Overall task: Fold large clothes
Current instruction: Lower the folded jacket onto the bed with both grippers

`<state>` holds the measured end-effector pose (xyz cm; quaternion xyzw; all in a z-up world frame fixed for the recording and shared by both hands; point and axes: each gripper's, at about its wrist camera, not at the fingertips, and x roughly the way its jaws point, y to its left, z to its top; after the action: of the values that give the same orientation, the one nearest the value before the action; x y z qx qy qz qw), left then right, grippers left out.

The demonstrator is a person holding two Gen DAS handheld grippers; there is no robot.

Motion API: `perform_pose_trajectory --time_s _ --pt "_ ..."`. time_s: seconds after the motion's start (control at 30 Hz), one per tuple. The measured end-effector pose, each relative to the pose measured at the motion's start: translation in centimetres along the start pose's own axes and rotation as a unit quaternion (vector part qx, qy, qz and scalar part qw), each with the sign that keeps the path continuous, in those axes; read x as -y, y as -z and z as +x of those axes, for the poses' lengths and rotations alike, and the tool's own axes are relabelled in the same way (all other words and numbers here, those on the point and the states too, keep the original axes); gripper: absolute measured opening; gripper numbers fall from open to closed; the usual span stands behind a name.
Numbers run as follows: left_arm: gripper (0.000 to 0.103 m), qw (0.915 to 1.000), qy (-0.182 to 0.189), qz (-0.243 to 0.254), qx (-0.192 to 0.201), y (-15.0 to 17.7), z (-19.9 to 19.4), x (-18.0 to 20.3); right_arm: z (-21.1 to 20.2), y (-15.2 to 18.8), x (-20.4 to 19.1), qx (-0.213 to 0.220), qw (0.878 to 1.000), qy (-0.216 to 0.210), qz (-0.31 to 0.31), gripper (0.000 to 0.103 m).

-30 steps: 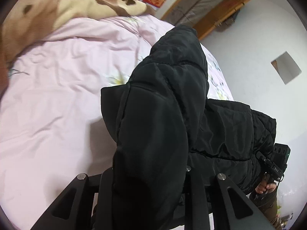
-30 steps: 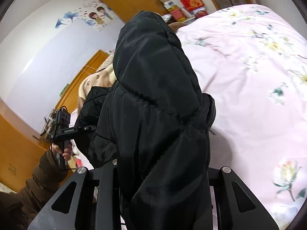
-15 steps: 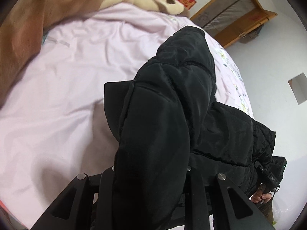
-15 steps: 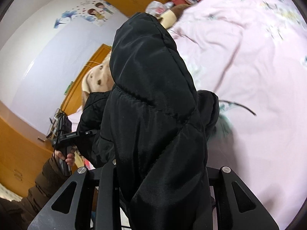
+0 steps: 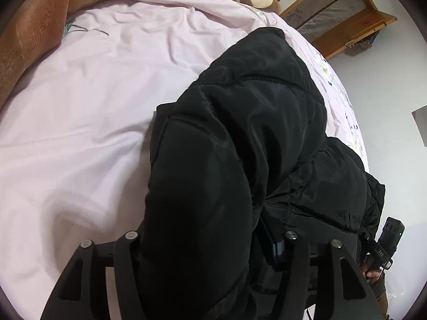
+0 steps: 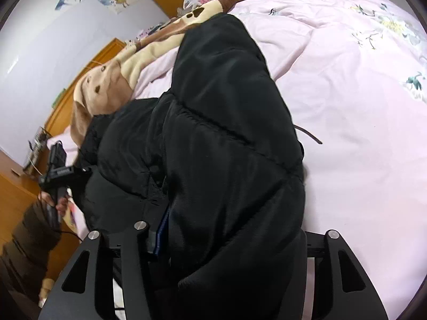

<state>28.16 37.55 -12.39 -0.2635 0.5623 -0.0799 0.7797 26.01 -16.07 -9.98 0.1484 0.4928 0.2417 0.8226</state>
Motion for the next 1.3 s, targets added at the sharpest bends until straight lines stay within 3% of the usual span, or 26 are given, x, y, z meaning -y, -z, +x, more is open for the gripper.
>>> perform_pose_trajectory --time_s 0.1,0.2,0.33,0.47,0.6,0.7,0.87,1.13,1.3 --pt "0.076 1.0 -0.008 0.002 -0.003 -0.1 0.4 -0.4 -0.2 -0.7 -0.7 -0.008 1.0 0.017 -0.001 0.066" --pt "0.077 0.9995 -0.027 0.005 0.017 0.1 -1.3 -0.3 -1.5 -1.0 -0.5 -0.001 0.999 0.047 -0.004 0.07" --pt "0.077 0.995 -0.047 -0.009 0.087 -0.3 -5.9 -0.3 -4.7 -1.6 -2.1 0.046 0.992 0.113 -0.009 0.07" --pt "0.077 0.9894 -0.06 0.023 0.13 0.7 -9.8 1.7 -9.1 -0.8 -5.0 0.121 0.974 0.186 -0.043 0.07" --pt "0.077 0.9897 -0.056 0.057 0.119 2.0 -9.4 4.3 -9.2 1.4 -8.4 0.127 0.974 0.17 -0.075 0.07" --pt "0.077 0.9897 -0.083 0.061 0.099 3.2 -6.9 4.9 -7.6 3.6 -10.2 0.124 0.968 0.188 -0.114 0.07" --pt "0.077 0.9822 -0.165 0.074 0.051 4.2 -1.3 3.4 -3.0 5.4 -9.2 0.076 0.971 0.201 -0.1 0.07" --pt "0.087 0.9861 -0.15 0.052 0.05 4.1 0.7 1.5 0.5 6.2 -6.2 0.042 0.975 0.201 -0.081 0.07" --pt "0.088 0.9834 -0.165 0.055 0.052 4.4 1.1 1.9 1.3 6.7 -5.4 0.035 0.977 0.2 -0.063 0.07"
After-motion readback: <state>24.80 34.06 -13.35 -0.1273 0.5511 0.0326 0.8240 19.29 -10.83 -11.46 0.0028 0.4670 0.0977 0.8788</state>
